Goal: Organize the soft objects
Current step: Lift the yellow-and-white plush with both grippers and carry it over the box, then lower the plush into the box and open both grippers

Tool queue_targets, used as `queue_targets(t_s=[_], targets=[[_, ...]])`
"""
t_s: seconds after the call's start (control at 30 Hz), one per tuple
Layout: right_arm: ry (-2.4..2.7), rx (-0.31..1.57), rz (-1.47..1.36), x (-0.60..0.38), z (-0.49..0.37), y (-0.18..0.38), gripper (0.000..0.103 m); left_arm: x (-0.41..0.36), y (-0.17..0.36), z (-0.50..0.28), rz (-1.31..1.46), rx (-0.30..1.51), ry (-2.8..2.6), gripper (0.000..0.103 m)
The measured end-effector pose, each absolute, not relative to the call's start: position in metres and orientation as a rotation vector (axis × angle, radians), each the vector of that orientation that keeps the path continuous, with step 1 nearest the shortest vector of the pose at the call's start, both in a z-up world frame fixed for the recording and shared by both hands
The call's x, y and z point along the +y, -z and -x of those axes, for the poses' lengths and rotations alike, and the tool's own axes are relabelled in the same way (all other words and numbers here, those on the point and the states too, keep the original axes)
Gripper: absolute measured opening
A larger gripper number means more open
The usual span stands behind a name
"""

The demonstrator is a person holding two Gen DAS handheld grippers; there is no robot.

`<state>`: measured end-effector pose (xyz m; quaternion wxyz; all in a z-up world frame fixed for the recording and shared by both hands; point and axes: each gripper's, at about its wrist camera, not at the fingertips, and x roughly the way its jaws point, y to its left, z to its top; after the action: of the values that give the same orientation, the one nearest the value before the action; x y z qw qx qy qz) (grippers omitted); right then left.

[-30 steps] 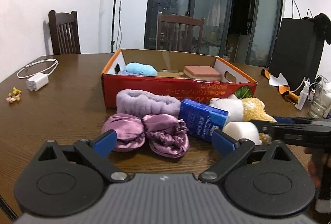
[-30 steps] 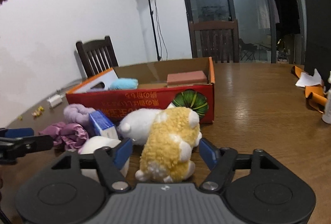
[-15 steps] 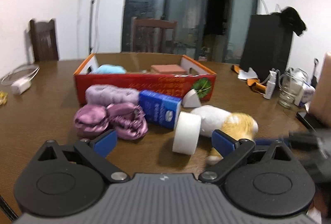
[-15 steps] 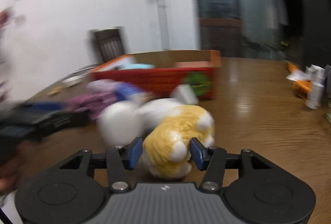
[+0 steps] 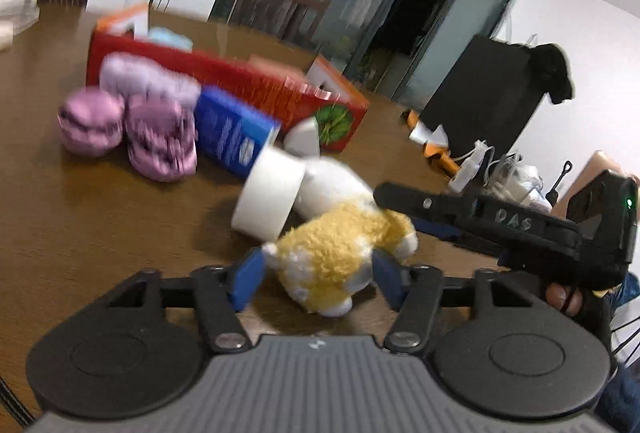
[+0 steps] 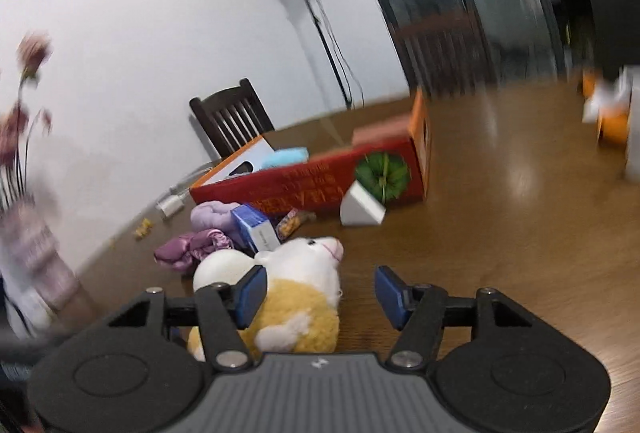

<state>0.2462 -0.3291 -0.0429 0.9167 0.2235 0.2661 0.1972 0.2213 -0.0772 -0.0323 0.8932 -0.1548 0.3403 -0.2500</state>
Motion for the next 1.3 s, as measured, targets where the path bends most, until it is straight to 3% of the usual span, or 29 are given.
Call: queue_targets(t_s=[0.1,0.33,0.47,0.57,0.67,0.73,0.77,0.87,1.1,1.3], targets=[[-0.437,0.552,-0.526,-0.327,-0.237,0.049,0.038,-0.071,0.037,-0.223,0.383,0.72,0.537,0.05],[-0.383,0.538,-0.504,-0.319,-0.182,0.048,0.04,-0.057,0.048,-0.218,0.447,0.775,0.599,0.049],[-0.373,0.524,-0.516,-0.326,-0.176,0.048,0.046,-0.07,0.042,-0.226,0.398,0.805,0.586,0.056],[-0.364,0.52,-0.548,-0.331,-0.181,0.05,0.049,-0.07,0.035,-0.228,0.386,0.777,0.573,0.067],[-0.374,0.524,-0.558,-0.33,-0.186,0.052,0.052,-0.067,0.032,-0.232,0.398,0.774,0.563,0.069],[-0.383,0.528,-0.565,-0.328,-0.19,0.054,0.052,-0.068,0.032,-0.235,0.403,0.789,0.572,0.066],[-0.382,0.53,-0.568,-0.327,-0.192,0.055,0.052,-0.07,0.033,-0.237,0.406,0.801,0.584,0.055],[-0.373,0.539,-0.543,-0.323,-0.196,0.054,0.051,-0.078,0.03,-0.233,0.369,0.775,0.58,0.05],[-0.377,0.424,-0.471,-0.331,-0.213,0.006,0.051,-0.08,-0.02,-0.257,0.388,0.639,0.646,0.05],[-0.404,0.362,-0.389,-0.336,-0.299,-0.046,0.05,-0.088,-0.056,-0.34,0.407,0.579,0.618,0.05]])
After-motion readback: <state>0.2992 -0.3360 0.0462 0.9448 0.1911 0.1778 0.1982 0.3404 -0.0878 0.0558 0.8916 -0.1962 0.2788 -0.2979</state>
